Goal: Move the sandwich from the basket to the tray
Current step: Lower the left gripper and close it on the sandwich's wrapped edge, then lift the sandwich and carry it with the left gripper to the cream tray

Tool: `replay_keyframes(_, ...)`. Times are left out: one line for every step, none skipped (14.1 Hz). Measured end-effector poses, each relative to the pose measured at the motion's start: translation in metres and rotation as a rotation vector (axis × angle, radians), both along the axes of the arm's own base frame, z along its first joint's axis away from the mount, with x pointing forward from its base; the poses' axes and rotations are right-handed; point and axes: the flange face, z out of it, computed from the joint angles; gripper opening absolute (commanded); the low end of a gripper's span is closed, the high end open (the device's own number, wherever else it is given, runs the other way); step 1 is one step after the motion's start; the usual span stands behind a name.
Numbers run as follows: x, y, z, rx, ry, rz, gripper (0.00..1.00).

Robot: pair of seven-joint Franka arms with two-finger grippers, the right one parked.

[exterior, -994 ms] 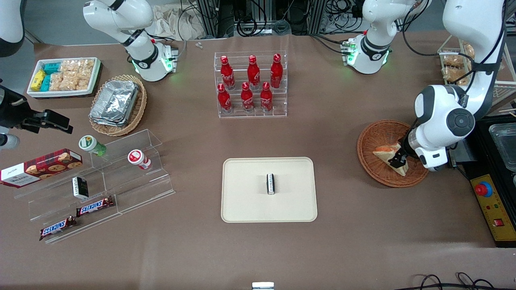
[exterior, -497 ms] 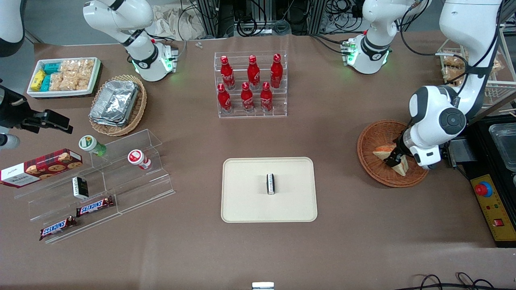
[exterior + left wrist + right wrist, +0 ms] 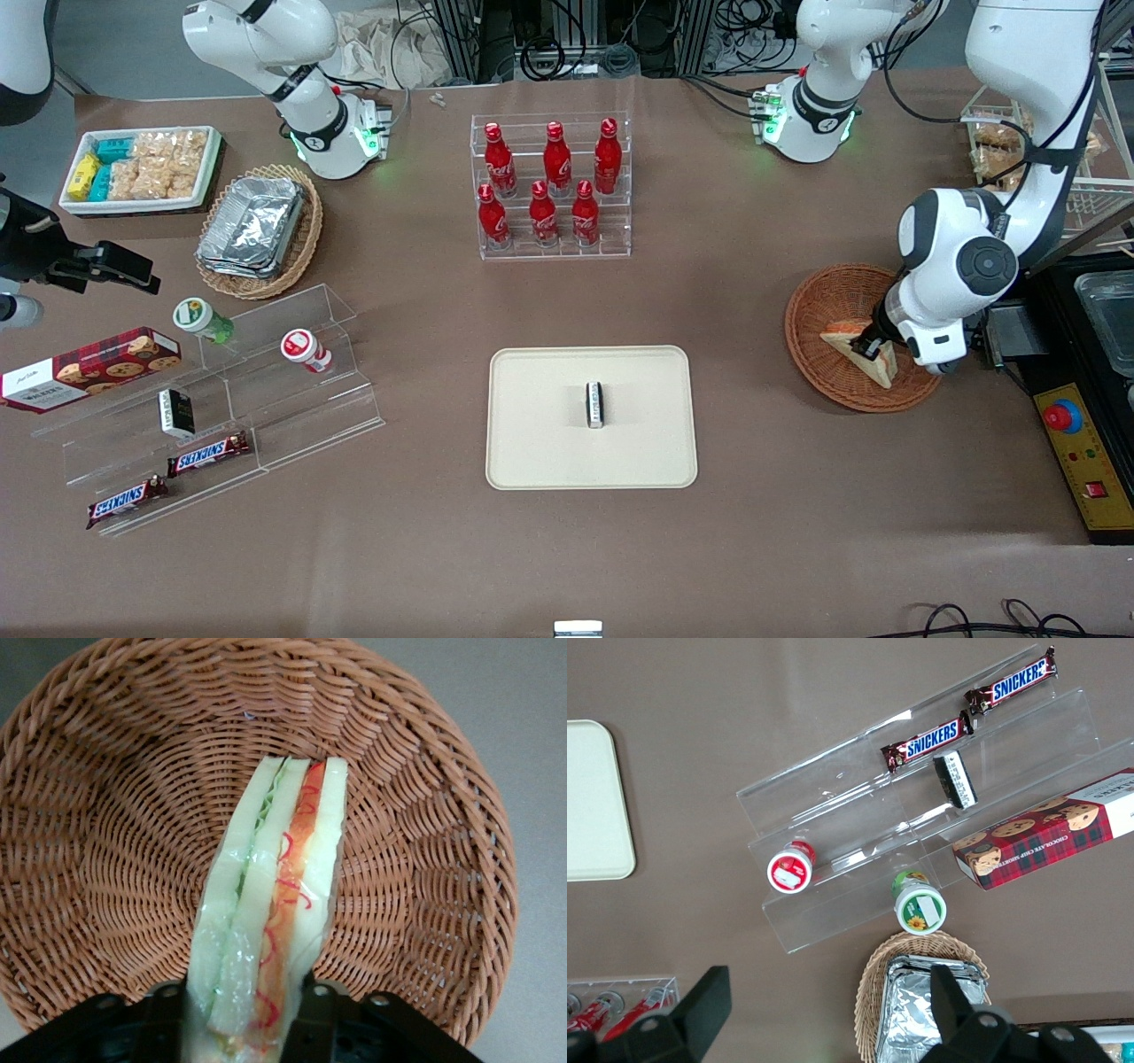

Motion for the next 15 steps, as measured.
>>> replay_keyframes(0.001,-0.001,0.001,0.002,-0.002,-0.006,0.00)
replay_keyframes(0.002,-0.002,0.003,0.005,-0.006,-0.017,0.00)
replay_keyframes(0.004,-0.005,0.006,0.010,-0.008,-0.030,0.00)
replay_keyframes(0.007,-0.007,0.012,0.018,-0.004,-0.041,0.00)
replay_keyframes(0.013,-0.012,0.023,0.029,0.013,-0.051,0.00)
replay_keyframes(0.020,-0.019,0.038,0.039,0.035,-0.071,0.00)
replay_keyframes(0.028,-0.031,0.057,0.046,0.044,-0.101,0.00)
replay_keyframes(0.035,-0.045,0.078,0.049,0.038,-0.134,0.00)
replay_keyframes(0.040,-0.060,0.099,0.051,0.032,-0.177,0.00)
replay_keyframes(0.044,-0.077,0.119,0.051,0.026,-0.234,0.00)
replay_keyframes(0.048,-0.093,0.139,0.048,0.023,-0.297,0.00)
replay_keyframes(0.053,-0.109,0.159,0.043,0.019,-0.363,0.00)
replay_keyframes(0.057,-0.123,0.177,0.035,0.014,-0.426,0.00)
replay_keyframes(0.060,-0.137,0.191,0.023,0.007,-0.479,0.00)
replay_keyframes(0.064,-0.151,0.197,0.009,-0.002,-0.520,0.00)
